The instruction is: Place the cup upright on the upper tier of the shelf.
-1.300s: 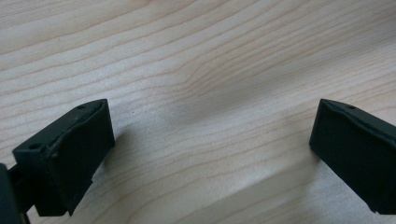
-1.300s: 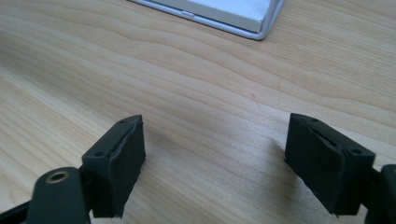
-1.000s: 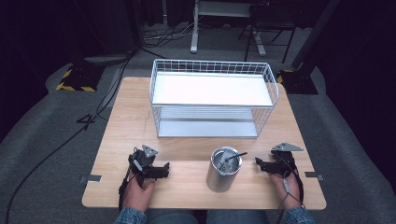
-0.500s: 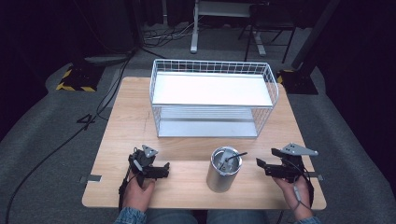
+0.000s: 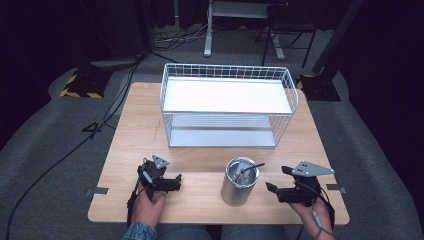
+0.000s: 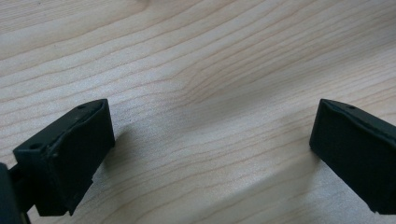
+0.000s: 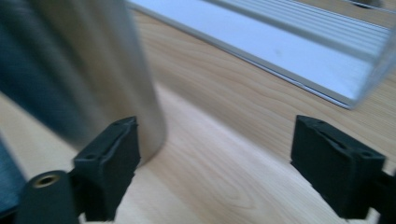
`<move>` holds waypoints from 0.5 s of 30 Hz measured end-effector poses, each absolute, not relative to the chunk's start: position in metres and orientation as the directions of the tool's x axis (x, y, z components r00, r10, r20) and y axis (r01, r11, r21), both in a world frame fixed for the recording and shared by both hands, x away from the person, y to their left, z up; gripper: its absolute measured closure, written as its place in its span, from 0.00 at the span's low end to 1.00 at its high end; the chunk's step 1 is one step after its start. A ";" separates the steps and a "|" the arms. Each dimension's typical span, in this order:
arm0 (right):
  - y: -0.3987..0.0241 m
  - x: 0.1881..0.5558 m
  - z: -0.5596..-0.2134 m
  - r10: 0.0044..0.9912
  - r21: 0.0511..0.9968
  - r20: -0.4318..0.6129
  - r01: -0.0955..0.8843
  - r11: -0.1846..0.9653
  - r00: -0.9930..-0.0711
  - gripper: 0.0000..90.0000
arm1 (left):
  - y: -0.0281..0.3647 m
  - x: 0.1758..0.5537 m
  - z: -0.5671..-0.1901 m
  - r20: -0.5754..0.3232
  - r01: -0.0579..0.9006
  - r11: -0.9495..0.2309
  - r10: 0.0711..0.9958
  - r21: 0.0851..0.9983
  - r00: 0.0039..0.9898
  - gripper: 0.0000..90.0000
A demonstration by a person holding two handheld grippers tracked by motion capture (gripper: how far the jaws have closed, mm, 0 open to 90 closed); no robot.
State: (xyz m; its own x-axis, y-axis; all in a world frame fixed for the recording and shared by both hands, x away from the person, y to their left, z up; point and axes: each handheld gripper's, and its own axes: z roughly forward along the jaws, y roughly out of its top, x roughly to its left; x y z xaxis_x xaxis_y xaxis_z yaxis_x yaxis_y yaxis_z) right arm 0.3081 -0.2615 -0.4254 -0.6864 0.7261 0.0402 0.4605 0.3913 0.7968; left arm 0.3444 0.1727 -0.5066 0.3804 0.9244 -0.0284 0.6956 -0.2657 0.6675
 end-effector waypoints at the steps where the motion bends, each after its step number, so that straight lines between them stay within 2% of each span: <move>1: -0.258 0.307 -0.423 0.709 0.796 0.042 0.453 0.403 -0.704 0.17 | 0.173 0.344 -0.507 -0.028 0.695 -0.266 0.924 0.667 0.381 0.00; 3: -0.247 0.300 -0.420 0.666 0.810 0.042 0.416 0.414 -0.745 0.17 | 0.173 0.344 -0.507 -0.028 0.696 -0.266 0.925 0.667 0.380 0.00; 15: -0.208 0.290 -0.441 0.555 0.817 0.070 0.366 0.445 -0.829 0.13 | 0.173 0.344 -0.507 -0.030 0.696 -0.265 0.924 0.667 0.381 0.00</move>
State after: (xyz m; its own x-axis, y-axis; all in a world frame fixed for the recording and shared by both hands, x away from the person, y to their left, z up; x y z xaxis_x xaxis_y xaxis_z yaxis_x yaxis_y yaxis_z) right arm 0.2899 -0.2078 -0.4409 -0.8292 0.5546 0.0696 0.3664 0.4453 0.8170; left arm 0.3444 0.1726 -0.5066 0.3807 0.9242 -0.0295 0.6960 -0.2654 0.6672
